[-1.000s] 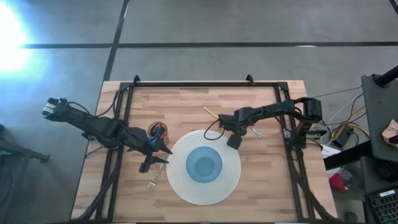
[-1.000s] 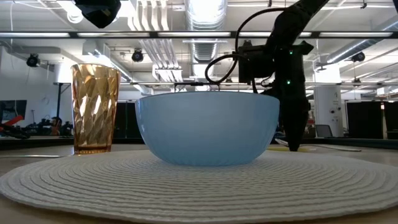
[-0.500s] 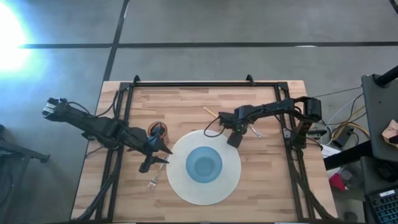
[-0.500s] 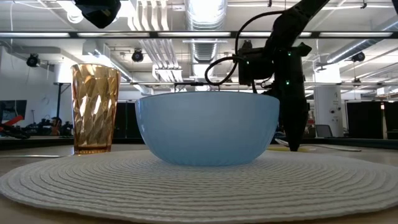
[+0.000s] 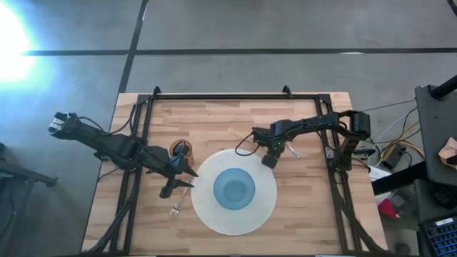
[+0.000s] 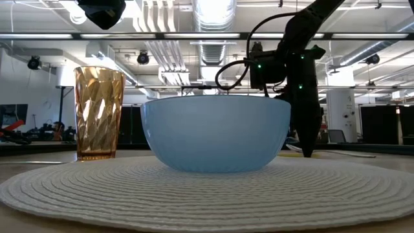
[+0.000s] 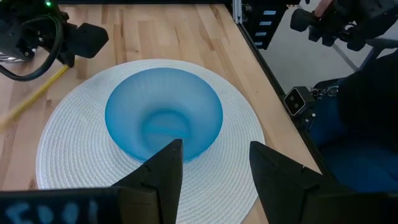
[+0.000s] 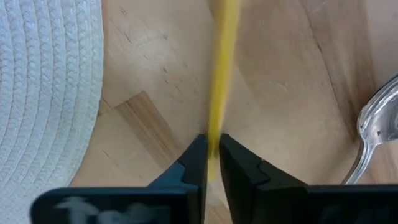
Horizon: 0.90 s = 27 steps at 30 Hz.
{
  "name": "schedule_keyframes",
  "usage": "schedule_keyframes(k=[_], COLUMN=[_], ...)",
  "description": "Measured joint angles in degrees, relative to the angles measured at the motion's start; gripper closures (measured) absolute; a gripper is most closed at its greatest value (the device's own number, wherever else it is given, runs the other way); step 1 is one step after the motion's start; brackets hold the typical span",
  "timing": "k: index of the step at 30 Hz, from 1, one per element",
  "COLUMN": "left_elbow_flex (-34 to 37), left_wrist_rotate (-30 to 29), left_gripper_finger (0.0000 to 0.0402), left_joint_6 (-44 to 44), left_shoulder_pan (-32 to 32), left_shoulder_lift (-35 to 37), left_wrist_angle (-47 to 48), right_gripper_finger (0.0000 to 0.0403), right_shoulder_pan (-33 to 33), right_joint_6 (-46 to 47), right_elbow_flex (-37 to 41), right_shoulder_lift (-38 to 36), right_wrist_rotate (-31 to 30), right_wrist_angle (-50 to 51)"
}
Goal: Pick & Place Utensil
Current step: Put the yellow straw into the cup
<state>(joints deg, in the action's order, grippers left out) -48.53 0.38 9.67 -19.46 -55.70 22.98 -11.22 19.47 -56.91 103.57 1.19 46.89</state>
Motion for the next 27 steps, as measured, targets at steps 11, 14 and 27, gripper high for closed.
schedule_keyframes(k=[11, 14, 27], left_elbow_flex=[0.04, 0.04, 0.04], left_wrist_rotate=[0.0, 0.0, 0.01], left_gripper_finger=[0.0225, 0.0225, 0.0225], left_joint_6=[0.0, -0.16, -0.72], left_shoulder_pan=[0.0, 0.02, 0.02], left_shoulder_lift=[0.0, 0.0, 0.0], left_wrist_angle=[0.0, 0.0, 0.0], right_gripper_finger=[0.0394, 0.0395, 0.0395], right_shoulder_pan=[0.07, 0.07, 0.13], right_joint_6=[-1.06, -1.55, -3.32], right_elbow_flex=[0.05, 0.06, -0.41], right_shoulder_lift=[0.0, -0.02, -4.77], right_wrist_rotate=[0.02, 0.02, -0.46], right_wrist_angle=[0.02, -0.02, 0.95])
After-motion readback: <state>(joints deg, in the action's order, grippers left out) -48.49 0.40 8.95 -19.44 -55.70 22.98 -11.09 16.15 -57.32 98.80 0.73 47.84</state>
